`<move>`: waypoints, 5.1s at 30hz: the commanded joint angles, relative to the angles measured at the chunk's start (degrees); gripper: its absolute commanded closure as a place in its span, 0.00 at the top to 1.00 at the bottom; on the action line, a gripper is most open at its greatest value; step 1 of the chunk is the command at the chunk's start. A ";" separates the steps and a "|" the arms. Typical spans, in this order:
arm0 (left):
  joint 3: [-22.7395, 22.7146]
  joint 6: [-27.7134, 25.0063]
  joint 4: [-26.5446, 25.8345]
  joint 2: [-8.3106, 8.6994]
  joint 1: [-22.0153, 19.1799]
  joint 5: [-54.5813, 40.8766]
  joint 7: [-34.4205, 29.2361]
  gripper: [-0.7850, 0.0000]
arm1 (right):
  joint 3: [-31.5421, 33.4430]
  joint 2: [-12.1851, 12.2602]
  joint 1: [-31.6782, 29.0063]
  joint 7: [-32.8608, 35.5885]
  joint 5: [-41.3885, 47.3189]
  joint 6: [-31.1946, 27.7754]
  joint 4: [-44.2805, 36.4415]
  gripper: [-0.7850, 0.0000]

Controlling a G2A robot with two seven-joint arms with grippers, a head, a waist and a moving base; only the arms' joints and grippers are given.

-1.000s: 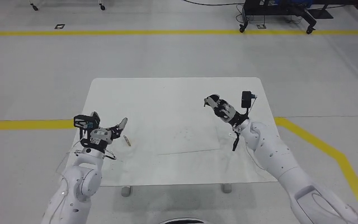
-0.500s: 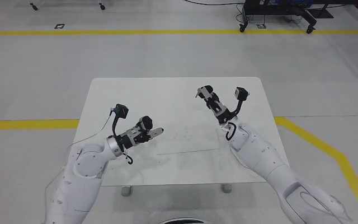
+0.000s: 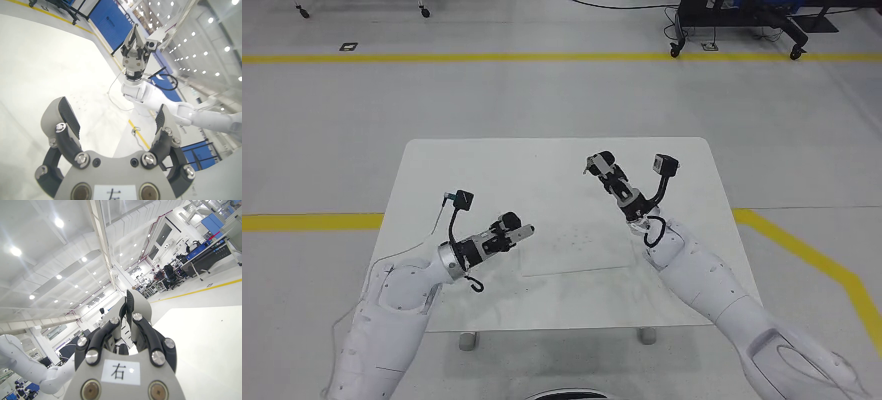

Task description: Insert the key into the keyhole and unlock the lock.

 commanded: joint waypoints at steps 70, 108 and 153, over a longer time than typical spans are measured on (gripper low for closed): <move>4.85 4.46 4.99 0.43 -4.05 -7.24 4.05 0.11 | 0.80 -7.19 -1.65 34.76 17.08 9.49 -1.77 0.00; 4.81 4.72 5.09 0.79 -4.11 -6.87 5.70 0.00 | 6.45 -6.33 -4.64 48.99 21.31 7.72 -2.62 0.00; 5.70 3.90 5.54 1.07 -4.63 -6.54 5.55 0.00 | 7.06 -6.56 -4.88 54.63 23.15 9.85 -2.44 0.00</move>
